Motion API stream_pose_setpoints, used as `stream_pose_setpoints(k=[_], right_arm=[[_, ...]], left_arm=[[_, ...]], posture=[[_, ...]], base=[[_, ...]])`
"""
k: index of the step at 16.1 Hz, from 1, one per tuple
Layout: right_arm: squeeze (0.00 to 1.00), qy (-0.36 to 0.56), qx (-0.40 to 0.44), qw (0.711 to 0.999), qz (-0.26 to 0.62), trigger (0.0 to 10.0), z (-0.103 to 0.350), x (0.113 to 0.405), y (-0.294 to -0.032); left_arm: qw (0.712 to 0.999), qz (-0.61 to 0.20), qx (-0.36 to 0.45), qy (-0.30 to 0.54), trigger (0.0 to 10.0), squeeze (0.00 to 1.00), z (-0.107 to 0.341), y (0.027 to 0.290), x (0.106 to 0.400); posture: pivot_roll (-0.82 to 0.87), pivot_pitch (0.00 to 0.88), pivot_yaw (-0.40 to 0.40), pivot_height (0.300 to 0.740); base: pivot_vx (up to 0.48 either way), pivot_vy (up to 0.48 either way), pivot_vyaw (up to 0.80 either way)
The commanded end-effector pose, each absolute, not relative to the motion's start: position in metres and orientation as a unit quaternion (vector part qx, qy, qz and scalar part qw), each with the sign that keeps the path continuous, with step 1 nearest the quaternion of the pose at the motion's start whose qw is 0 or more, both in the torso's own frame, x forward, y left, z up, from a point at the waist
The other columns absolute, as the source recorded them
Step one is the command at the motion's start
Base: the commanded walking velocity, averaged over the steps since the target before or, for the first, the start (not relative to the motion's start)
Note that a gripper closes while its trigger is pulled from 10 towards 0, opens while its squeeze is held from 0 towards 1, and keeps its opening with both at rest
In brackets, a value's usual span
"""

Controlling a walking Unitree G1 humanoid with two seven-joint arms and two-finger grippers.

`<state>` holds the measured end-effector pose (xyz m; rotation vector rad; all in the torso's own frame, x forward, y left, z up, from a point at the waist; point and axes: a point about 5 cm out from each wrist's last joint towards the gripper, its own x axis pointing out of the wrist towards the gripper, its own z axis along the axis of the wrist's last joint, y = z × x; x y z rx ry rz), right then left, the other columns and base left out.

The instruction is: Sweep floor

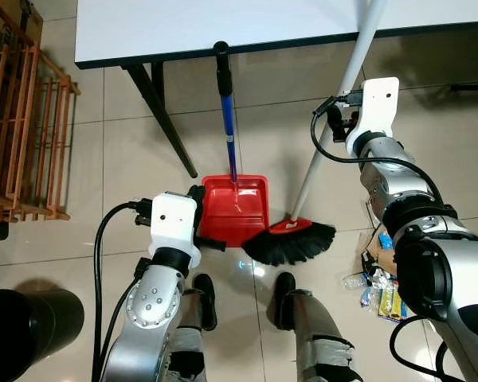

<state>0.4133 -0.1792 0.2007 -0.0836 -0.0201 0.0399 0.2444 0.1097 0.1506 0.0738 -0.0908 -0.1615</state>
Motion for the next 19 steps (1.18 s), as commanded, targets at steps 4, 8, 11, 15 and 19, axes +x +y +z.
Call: stream_pose_setpoints(k=[4, 8, 11, 15, 19], right_arm=[[0.00, 0.014, -0.033, 0.999, 0.022, 0.0, 0.187, 0.410, -0.181], [0.00, 0.016, -0.032, 0.999, 0.018, 0.0, 0.184, 0.409, -0.183], [0.00, 0.017, -0.033, 0.999, 0.018, 0.0, 0.183, 0.408, -0.185], [0.00, 0.017, -0.036, 0.999, 0.015, 0.0, 0.183, 0.408, -0.189], [0.00, 0.020, -0.037, 0.999, 0.021, 0.0, 0.181, 0.407, -0.189]], left_arm=[[0.996, 0.006, 0.086, -0.023, 10.0, 0.00, 0.138, 0.181, 0.276], [0.992, -0.010, 0.121, -0.022, 10.0, 0.00, 0.146, 0.202, 0.301], [0.993, -0.031, 0.110, -0.028, 10.0, 0.00, 0.143, 0.188, 0.306], [0.992, -0.058, 0.108, -0.030, 10.0, 0.00, 0.137, 0.178, 0.305], [0.992, -0.064, 0.102, -0.035, 10.0, 0.00, 0.136, 0.171, 0.305]], posture=[[0.26, 0.511, 0.058, 0.740], [0.25, 0.519, 0.064, 0.740], [0.24, 0.529, 0.059, 0.740], [0.24, 0.544, 0.054, 0.740], [0.24, 0.556, 0.047, 0.740]], base=[[0.000, 0.000, 0.00], [0.000, 0.000, 0.00], [0.000, 0.000, 0.00], [0.000, 0.000, 0.00], [0.000, 0.000, 0.00]])
